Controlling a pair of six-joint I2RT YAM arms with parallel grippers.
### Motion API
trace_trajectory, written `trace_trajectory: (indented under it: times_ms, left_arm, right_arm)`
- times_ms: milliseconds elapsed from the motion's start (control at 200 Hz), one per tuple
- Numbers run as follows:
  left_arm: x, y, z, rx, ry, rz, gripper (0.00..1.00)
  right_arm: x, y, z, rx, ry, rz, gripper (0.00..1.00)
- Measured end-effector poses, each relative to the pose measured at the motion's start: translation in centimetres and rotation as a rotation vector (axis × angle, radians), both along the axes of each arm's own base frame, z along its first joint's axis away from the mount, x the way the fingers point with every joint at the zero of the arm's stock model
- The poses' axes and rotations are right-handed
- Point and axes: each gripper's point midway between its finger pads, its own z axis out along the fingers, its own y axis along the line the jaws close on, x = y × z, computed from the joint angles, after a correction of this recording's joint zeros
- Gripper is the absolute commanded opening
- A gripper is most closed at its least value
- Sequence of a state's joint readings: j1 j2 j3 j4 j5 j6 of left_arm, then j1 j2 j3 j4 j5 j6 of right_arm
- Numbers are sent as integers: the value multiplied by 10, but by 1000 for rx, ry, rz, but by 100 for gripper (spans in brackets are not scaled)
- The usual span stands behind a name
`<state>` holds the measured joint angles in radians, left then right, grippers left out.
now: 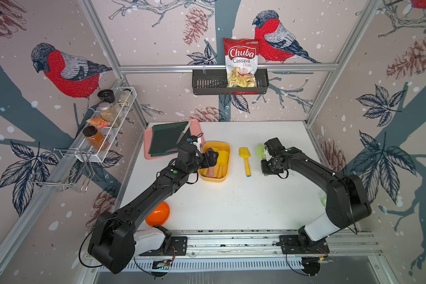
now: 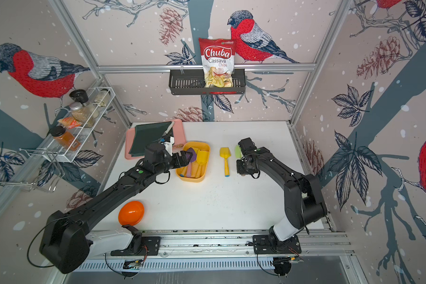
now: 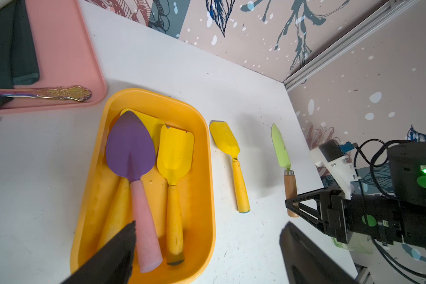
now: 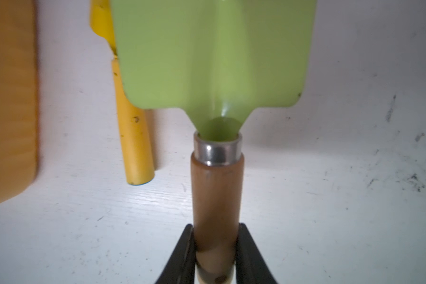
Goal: Take the shovel out of the storage box
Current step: Place the shovel at the center of the board.
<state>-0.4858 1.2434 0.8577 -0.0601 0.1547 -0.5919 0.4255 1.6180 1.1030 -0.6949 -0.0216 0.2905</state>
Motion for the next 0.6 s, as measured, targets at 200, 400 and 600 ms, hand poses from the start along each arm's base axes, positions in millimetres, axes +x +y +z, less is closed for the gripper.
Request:
trace_trajectory:
  times_ms: [200, 400, 600]
  left_arm:
    - [3, -2, -11, 41, 31, -13, 91]
    - [3, -3, -22, 60, 54, -24, 91]
    - [1, -7, -30, 61, 77, -46, 91]
  right_arm:
    - [-6, -2, -24, -45, 81, 7, 12]
    - [1, -2, -37, -67, 111, 2, 13]
    - [10, -3, -46, -77, 135, -17, 14]
